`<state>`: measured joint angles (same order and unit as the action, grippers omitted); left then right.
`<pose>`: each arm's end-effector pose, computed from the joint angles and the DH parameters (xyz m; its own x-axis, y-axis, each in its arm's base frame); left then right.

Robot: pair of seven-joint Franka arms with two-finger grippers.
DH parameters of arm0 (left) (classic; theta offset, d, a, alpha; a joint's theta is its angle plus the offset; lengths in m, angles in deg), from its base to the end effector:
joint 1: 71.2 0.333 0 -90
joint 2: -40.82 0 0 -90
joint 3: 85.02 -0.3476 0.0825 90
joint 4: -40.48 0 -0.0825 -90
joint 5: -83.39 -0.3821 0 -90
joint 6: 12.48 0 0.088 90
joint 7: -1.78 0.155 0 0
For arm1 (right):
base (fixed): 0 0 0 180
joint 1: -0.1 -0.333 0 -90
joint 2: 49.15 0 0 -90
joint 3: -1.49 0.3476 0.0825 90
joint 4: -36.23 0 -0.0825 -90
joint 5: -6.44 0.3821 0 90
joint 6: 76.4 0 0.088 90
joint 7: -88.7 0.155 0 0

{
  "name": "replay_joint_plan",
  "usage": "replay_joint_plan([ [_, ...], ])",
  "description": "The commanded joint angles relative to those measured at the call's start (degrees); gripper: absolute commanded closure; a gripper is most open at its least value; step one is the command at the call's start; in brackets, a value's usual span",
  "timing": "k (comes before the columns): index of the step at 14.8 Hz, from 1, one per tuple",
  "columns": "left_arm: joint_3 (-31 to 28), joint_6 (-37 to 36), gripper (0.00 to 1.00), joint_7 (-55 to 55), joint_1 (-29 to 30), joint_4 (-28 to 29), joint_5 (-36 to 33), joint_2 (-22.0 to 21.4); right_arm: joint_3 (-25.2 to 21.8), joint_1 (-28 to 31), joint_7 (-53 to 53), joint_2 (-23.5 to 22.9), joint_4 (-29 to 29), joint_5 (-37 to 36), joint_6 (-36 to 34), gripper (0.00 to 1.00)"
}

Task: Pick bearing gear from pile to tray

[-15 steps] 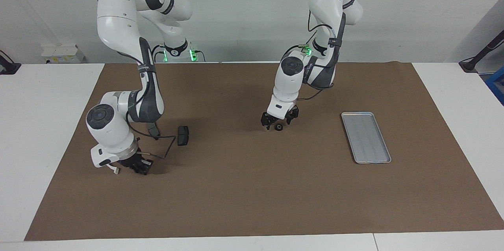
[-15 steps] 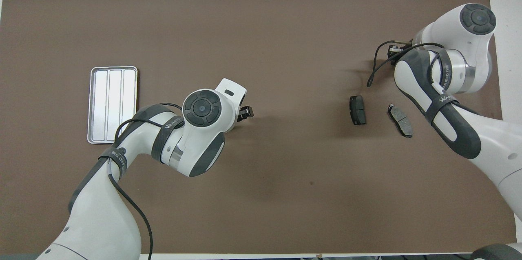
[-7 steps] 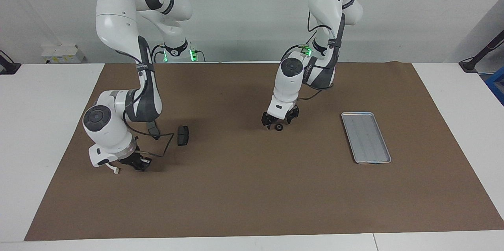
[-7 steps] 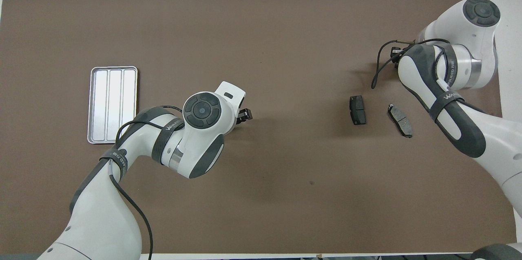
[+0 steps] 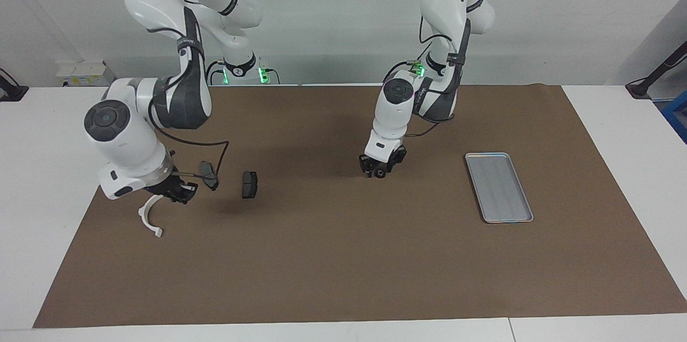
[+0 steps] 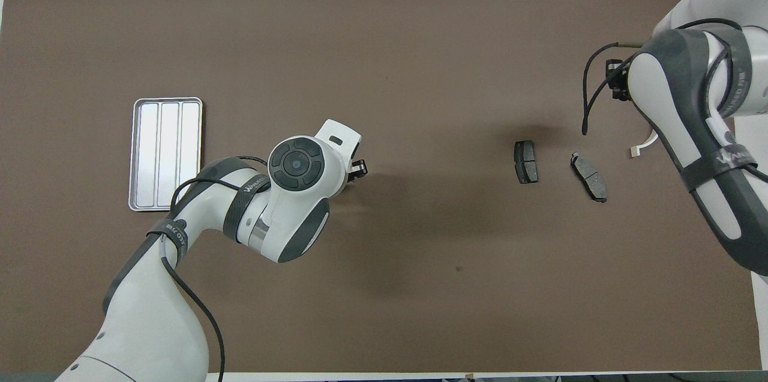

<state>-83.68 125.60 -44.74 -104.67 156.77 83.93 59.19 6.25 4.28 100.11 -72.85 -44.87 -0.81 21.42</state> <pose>0.5047 -0.3509 0.2776 0.9768 0.2117 0.0308 0.2099 -0.9763 0.0530 0.6745 -0.0192 0.4370 0.9797 -0.1731 -0.1007 -0.1618 -0.9806 0.1110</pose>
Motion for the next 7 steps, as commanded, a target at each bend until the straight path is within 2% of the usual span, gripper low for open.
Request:
replay_joint_plan([
  [1,-0.73,1.66,0.85,-0.68,-0.9,2.53,-1.15,-1.85,0.34,-2.33,-1.22,3.55,4.36,-1.63,-9.37,1.0],
  [2,-0.81,1.66,1.0,-0.68,-0.81,2.44,-1.15,-1.85,0.34,-3.99,-1.22,6.01,4.46,-1.54,-12.27,1.0],
  [5,-1.43,-0.26,1.0,-0.07,0.15,-0.88,-2.37,-1.59,0.95,-6.37,-1.22,12.52,4.37,-0.66,-16.68,1.0],
  [7,-1.69,-7.09,1.0,4.3,4.52,-6.14,-5.0,-2.73,2.7,-6.56,-0.52,14.81,4.37,-0.49,-18.71,1.0],
])
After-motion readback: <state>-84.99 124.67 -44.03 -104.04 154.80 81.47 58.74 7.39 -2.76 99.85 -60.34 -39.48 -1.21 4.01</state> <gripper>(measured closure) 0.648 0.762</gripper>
